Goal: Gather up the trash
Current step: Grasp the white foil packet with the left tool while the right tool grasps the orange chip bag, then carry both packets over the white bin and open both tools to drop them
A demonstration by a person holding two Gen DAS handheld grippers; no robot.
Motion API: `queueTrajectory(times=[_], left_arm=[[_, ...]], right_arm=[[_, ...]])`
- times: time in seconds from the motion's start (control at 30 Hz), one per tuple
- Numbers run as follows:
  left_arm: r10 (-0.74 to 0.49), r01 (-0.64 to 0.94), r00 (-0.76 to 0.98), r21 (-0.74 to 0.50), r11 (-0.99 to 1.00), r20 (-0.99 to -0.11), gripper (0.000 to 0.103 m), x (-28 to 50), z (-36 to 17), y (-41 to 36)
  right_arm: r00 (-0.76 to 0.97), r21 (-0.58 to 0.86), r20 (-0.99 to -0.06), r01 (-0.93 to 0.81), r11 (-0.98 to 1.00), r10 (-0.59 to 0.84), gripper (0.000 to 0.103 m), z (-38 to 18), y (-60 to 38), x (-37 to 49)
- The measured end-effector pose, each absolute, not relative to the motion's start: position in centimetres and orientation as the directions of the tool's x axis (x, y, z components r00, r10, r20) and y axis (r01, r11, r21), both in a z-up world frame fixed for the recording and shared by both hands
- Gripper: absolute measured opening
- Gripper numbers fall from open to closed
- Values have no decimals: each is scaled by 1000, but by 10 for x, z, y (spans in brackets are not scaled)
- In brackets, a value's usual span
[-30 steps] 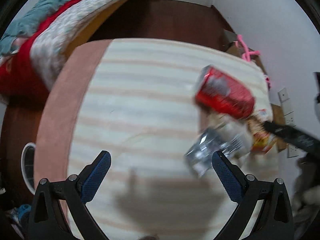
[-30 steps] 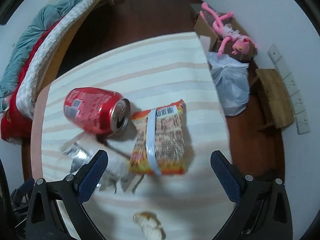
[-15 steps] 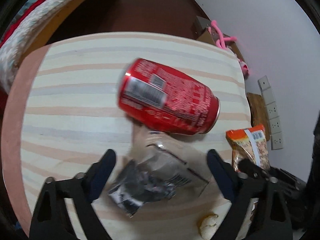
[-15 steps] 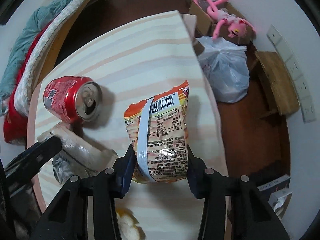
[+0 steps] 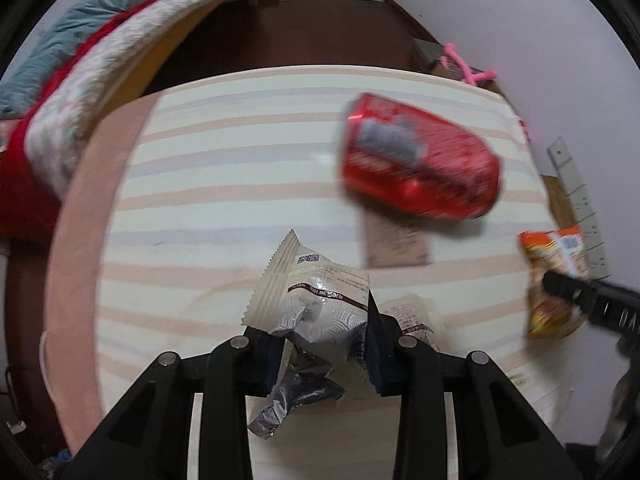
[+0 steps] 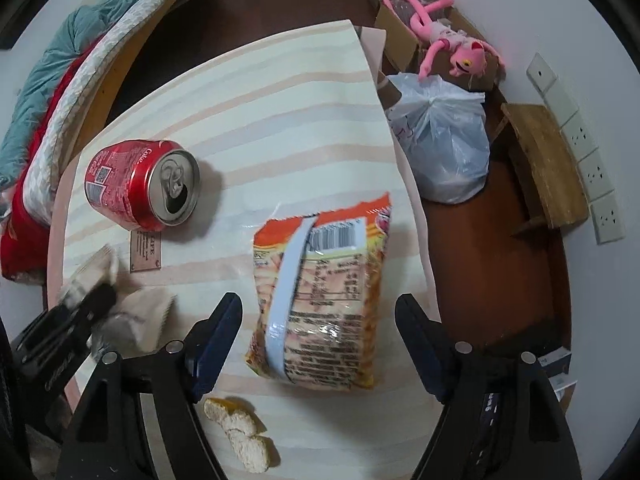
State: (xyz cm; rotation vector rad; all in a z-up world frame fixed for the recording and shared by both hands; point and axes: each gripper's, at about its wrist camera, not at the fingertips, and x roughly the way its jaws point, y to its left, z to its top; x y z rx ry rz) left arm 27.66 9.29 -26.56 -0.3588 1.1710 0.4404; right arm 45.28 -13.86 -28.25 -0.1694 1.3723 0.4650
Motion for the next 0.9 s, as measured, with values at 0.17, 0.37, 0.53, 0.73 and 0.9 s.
queueTrajectory(times=[0.17,0.37,0.53,0.73,0.9], left_arm=[[135,-521,298,-43,853,-945,37,265,-279,104],[127,-519,287,-42,854,-949,43,274,-287,104],[144,-524,310,-42,851,-940,28,266,-282,104],[162,-537,353,-58,841,-921,24,250,-262,104],[207,-541,403,-50,839,-892,24,228,-229,104]], right_arm=[[139,99,-974,-442,892,177,80,-291,-121,445],[162,53,-976,-458,887,143,67,-294,-107,435],[188,26,-974,-465,885,128,48,-292,-104,434],[202,56,-964,-478,877,172,33,-283,-106,424],[214,92,-950,-499,862,226,31,-265,-104,407]])
